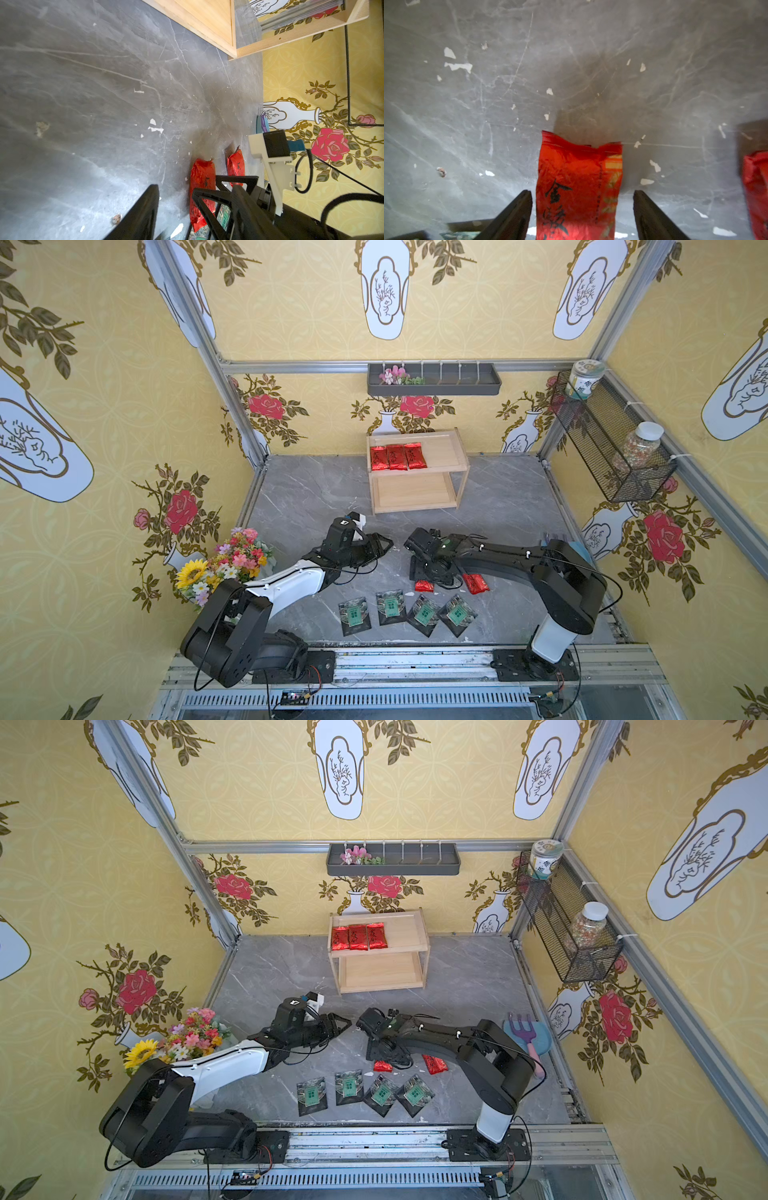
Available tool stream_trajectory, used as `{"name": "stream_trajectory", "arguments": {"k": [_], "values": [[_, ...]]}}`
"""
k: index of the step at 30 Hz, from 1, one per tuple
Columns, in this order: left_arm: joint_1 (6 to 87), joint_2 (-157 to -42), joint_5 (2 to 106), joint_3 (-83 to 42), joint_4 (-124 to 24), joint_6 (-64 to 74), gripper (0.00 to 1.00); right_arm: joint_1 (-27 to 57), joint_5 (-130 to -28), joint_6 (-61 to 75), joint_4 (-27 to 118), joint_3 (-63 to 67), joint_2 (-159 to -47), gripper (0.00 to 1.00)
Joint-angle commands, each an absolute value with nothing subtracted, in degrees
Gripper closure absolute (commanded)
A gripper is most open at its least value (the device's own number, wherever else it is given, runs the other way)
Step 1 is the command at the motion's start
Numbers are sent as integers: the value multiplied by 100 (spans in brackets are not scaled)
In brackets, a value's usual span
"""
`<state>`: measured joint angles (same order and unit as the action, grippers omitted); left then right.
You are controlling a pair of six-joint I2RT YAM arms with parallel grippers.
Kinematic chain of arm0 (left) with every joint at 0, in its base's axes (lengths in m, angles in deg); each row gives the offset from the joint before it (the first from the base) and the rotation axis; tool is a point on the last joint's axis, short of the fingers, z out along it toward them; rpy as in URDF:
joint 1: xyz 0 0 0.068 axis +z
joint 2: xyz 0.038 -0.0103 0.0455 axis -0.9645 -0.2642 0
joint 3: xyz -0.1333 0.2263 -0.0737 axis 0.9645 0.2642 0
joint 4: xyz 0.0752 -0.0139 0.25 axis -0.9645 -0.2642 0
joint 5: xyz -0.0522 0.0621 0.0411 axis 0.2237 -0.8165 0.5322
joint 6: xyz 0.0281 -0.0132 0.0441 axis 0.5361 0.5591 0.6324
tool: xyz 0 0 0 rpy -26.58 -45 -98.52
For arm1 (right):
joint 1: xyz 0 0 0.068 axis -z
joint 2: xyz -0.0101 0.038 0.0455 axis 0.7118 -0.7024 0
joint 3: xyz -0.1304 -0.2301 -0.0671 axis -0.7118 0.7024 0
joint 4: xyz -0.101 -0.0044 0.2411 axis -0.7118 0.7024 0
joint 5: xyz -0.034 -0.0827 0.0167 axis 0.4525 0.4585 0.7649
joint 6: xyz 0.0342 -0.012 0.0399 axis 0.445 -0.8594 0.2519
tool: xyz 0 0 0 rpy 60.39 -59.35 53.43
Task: Place the tea bags on the shelf by color
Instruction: Pick up the tea bag from the center of the board.
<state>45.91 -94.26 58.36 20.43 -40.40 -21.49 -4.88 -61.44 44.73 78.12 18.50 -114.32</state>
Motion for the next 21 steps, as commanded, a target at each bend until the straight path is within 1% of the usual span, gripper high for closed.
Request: {"name": "stream_trajectory", "arguments": {"k": [1, 21], "values": [[4597, -9466, 5835, 2063, -4093, -2057, 39, -518, -6044, 4486, 7851, 1793, -11525, 23], [4606, -9334, 5775, 2124, -4111, -2089, 39, -602, -5832, 4293, 7900, 1664, -11633, 36]]}}
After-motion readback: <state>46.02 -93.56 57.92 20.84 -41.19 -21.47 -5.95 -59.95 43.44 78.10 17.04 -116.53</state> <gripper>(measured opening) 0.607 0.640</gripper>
